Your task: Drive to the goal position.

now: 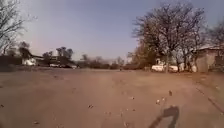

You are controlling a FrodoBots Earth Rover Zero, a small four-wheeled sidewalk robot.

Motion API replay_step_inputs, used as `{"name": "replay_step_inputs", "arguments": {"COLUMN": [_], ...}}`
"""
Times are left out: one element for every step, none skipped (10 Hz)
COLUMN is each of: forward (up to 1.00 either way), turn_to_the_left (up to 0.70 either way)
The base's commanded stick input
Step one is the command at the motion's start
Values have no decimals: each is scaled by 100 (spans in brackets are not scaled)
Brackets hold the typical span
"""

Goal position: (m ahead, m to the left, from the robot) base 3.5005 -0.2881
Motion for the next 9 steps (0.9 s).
{"name": "replay_step_inputs", "arguments": {"forward": [70, 70, 70, 70, 70, 70, 70, 70, 70], "turn_to_the_left": [0, 0, 0, 0, 0, 0, 0, 0, 0]}}
